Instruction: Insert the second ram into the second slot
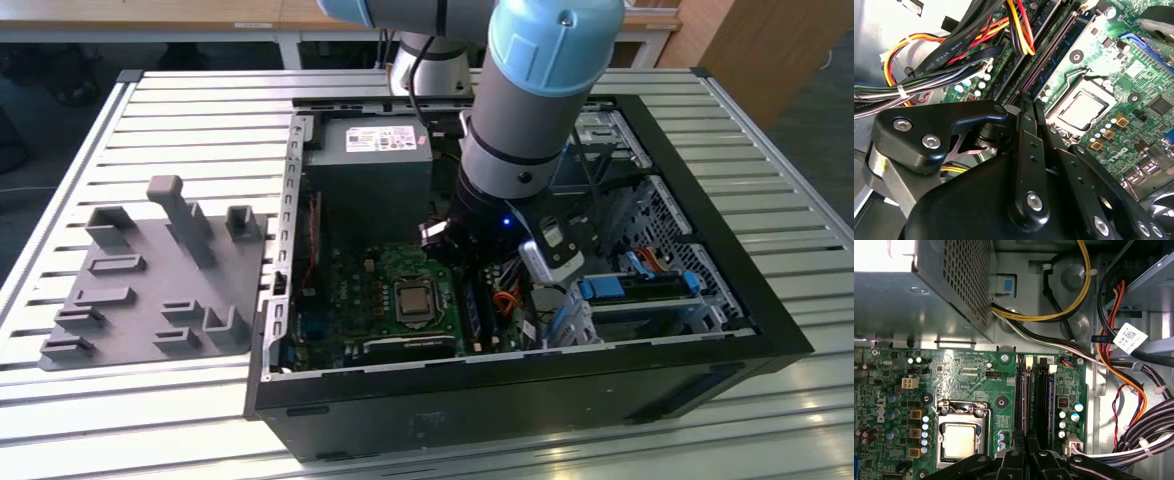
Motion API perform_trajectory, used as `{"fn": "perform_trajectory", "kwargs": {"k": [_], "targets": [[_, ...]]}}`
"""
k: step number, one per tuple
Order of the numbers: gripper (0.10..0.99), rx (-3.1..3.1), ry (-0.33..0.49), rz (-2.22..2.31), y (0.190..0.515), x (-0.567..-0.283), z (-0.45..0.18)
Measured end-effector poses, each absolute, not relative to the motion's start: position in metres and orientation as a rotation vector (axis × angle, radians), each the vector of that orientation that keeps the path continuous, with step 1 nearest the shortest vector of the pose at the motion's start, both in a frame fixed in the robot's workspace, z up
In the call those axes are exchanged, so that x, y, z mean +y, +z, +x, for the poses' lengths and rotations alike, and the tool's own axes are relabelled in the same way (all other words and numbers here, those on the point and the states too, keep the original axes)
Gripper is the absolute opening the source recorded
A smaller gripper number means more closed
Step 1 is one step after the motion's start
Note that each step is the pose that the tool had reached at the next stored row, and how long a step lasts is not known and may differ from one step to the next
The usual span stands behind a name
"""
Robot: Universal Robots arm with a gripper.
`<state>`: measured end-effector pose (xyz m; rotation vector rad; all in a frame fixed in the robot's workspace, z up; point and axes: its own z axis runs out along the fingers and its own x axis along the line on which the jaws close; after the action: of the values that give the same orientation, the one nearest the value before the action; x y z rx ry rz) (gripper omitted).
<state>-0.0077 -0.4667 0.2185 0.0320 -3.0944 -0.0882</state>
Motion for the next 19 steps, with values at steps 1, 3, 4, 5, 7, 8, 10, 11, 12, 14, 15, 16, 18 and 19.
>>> {"fn": "perform_trajectory", "kwargs": {"k": [1,3,4,5,7,8,10,11,12,14,15,16,18,19], "targets": [[0.137,-3.094,-0.088,0.032,0.2185,-0.4668,-0.0077],[0.137,-3.094,-0.088,0.032,0.2185,-0.4668,-0.0077],[0.137,-3.094,-0.088,0.032,0.2185,-0.4668,-0.0077],[0.137,-3.094,-0.088,0.032,0.2185,-0.4669,-0.0077],[0.137,-3.094,-0.088,0.032,0.2185,-0.4669,-0.0077],[0.137,-3.094,-0.088,0.032,0.2185,-0.4669,-0.0077],[0.137,-3.094,-0.088,0.032,0.2184,-0.4669,-0.0075],[0.137,-3.094,-0.088,0.032,0.2184,-0.4669,-0.0073],[0.137,-3.094,-0.088,0.032,0.2184,-0.4669,-0.0071],[0.137,-3.094,-0.088,0.031,0.2184,-0.4669,-0.0067],[0.137,-3.094,-0.088,0.031,0.2184,-0.4669,-0.0067],[0.137,-3.094,-0.089,0.031,0.2184,-0.4669,-0.0066],[0.137,-3.094,-0.091,0.03,0.2184,-0.4669,-0.0065],[0.137,-3.094,-0.092,0.03,0.2184,-0.4669,-0.0064]]}}
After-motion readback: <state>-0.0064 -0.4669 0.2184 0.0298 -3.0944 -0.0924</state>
